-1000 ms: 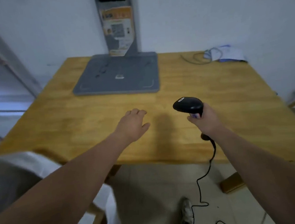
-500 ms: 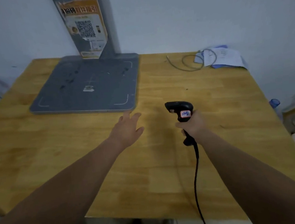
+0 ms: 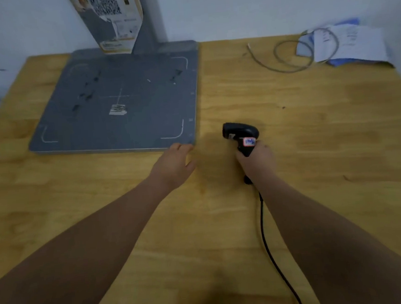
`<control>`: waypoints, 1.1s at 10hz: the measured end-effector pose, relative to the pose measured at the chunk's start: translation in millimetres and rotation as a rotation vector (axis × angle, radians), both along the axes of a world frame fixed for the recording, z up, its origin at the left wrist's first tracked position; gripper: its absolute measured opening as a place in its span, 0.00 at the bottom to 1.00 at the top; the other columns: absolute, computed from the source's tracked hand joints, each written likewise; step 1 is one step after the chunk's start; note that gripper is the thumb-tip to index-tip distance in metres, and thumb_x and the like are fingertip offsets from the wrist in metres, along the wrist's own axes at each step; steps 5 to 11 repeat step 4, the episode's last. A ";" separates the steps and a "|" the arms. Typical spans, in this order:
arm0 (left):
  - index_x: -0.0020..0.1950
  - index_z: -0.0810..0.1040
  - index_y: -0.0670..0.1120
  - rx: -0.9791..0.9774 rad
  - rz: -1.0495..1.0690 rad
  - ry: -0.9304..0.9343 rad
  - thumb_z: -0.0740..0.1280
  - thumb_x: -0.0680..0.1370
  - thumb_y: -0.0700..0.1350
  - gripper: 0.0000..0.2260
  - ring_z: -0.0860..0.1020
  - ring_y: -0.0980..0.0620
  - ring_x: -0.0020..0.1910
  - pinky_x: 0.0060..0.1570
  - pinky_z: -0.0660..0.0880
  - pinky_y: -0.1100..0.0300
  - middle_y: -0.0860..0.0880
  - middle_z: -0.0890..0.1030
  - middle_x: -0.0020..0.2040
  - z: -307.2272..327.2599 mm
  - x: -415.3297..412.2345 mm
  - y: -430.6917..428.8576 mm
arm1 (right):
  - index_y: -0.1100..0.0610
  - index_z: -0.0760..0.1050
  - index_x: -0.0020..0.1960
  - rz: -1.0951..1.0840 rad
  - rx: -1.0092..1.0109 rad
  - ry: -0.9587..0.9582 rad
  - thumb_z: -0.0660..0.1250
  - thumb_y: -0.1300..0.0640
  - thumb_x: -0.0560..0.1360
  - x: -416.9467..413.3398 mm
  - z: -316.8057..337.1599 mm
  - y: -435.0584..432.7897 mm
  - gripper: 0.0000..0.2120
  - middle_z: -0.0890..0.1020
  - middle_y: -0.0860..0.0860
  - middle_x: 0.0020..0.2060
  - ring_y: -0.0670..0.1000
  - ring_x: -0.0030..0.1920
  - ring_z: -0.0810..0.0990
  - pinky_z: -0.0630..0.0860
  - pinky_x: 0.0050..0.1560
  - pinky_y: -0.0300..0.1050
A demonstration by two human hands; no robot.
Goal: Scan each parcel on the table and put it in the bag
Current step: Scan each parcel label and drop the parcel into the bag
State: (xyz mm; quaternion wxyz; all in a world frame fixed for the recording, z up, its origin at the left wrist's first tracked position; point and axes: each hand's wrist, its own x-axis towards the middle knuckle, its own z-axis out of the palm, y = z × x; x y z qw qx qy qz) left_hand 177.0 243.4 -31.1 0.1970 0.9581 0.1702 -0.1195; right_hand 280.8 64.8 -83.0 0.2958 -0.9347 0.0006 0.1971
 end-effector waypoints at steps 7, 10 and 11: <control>0.75 0.65 0.47 -0.006 -0.049 -0.055 0.61 0.81 0.50 0.22 0.70 0.48 0.67 0.65 0.69 0.52 0.46 0.69 0.70 14.8 -3.3 -8.2 | 0.63 0.63 0.68 -0.009 -0.094 0.007 0.66 0.43 0.75 -8.7 30.1 -19.7 0.31 0.69 0.60 0.64 0.59 0.66 0.67 0.67 0.63 0.51; 0.75 0.65 0.47 -0.006 -0.049 -0.055 0.61 0.81 0.50 0.22 0.70 0.48 0.67 0.65 0.69 0.52 0.46 0.69 0.70 14.8 -3.3 -8.2 | 0.63 0.63 0.68 -0.009 -0.094 0.007 0.66 0.43 0.75 -8.7 30.1 -19.7 0.31 0.69 0.60 0.64 0.59 0.66 0.67 0.67 0.63 0.51; 0.75 0.65 0.47 -0.006 -0.049 -0.055 0.61 0.81 0.50 0.22 0.70 0.48 0.67 0.65 0.69 0.52 0.46 0.69 0.70 14.8 -3.3 -8.2 | 0.63 0.63 0.68 -0.009 -0.094 0.007 0.66 0.43 0.75 -8.7 30.1 -19.7 0.31 0.69 0.60 0.64 0.59 0.66 0.67 0.67 0.63 0.51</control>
